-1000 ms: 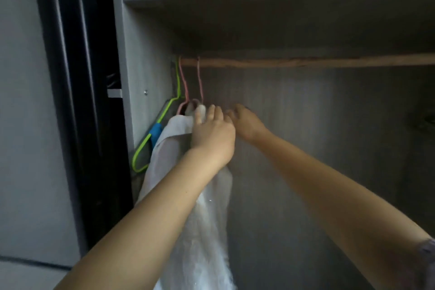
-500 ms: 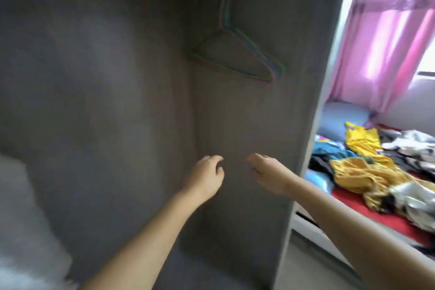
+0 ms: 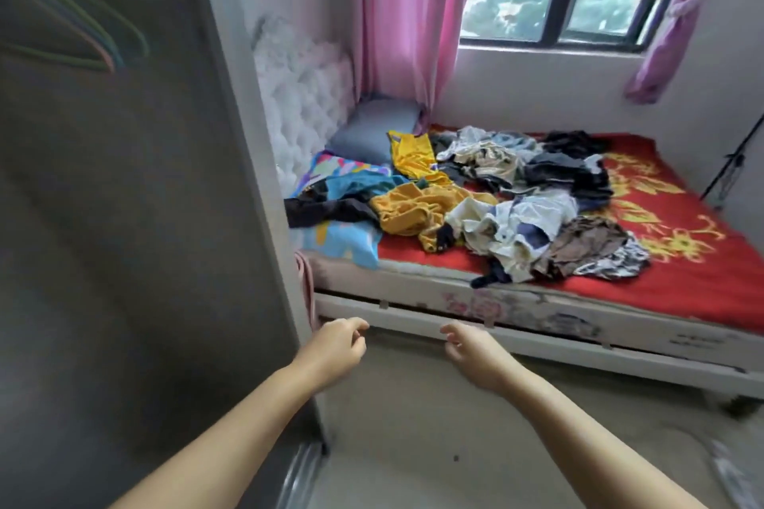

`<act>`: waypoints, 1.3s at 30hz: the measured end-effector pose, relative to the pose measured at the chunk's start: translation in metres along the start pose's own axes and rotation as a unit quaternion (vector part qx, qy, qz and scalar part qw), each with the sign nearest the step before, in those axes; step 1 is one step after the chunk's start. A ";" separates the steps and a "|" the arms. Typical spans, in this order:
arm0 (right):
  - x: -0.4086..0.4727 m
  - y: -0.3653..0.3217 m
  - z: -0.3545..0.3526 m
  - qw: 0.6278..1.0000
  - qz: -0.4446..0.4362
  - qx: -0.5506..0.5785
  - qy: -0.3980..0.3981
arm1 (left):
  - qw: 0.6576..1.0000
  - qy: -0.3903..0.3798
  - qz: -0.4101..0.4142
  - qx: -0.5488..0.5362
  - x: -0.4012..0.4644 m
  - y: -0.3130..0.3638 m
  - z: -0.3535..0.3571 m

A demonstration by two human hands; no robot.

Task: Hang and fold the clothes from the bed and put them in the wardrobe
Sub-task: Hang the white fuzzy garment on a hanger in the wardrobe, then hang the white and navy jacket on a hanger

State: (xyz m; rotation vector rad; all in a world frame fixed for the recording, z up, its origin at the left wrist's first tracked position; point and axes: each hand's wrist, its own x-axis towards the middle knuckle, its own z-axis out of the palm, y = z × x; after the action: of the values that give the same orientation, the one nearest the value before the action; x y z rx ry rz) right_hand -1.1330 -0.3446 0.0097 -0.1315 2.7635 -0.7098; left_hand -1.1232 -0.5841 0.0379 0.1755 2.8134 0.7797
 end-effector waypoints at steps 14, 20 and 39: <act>0.036 0.223 -0.095 0.986 0.144 0.083 0.008 | 0.995 -0.094 0.029 -0.020 0.171 0.146 0.127; 0.125 0.242 -0.112 0.984 0.141 0.105 -0.012 | 0.993 -0.110 0.015 -0.033 0.268 0.141 0.134; 0.397 0.367 -0.210 0.954 0.259 0.150 0.012 | 0.973 -0.212 0.095 0.002 0.629 0.237 0.146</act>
State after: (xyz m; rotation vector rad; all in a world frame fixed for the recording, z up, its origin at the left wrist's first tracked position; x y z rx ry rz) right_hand -1.5803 0.0102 -0.0910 0.6408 2.4971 -0.9591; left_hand -1.6850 -0.2020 -0.0716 0.5504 2.4153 0.6791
